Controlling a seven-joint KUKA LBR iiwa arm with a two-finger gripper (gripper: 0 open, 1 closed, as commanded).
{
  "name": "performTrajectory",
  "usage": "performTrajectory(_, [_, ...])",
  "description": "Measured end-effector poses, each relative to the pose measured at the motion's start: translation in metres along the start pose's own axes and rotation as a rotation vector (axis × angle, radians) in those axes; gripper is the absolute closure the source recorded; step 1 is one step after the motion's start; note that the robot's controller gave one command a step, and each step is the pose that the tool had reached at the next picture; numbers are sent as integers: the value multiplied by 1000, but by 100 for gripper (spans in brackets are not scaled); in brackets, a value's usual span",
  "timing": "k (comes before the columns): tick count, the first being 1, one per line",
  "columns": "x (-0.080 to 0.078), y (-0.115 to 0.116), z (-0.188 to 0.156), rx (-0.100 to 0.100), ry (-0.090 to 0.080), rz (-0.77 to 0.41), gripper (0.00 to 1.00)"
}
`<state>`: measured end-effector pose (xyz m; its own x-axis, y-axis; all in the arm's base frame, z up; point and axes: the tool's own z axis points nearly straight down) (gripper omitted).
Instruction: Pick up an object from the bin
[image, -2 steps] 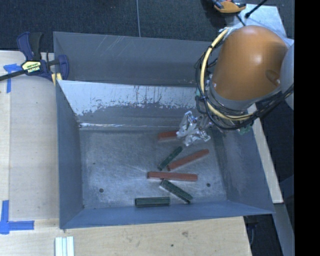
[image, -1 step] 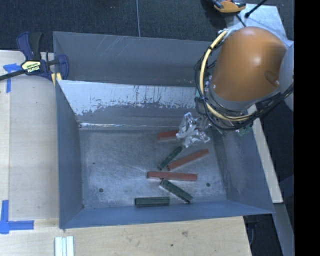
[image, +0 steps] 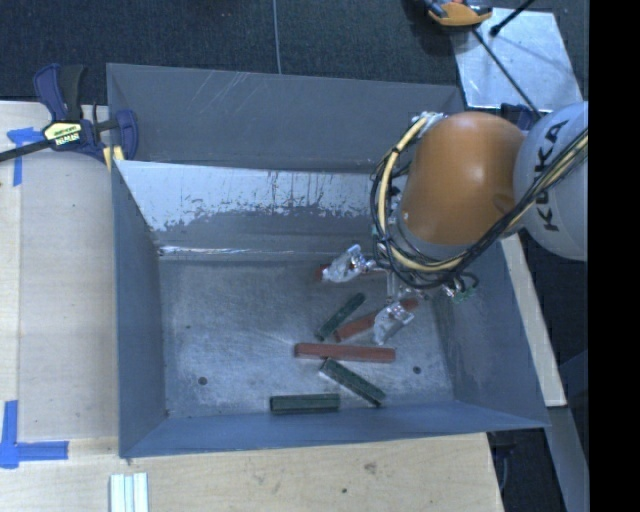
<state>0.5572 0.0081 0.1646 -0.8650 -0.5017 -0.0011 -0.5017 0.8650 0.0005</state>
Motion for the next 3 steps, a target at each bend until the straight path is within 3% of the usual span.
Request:
performTrajectory(1, [-1, 0, -1, 1, -2, 1, 0])
performTrajectory(2, [-9, -11, 86, 16, -20, -94, 100])
performTrajectory(3, [-9, -11, 86, 15, -20, -94, 100])
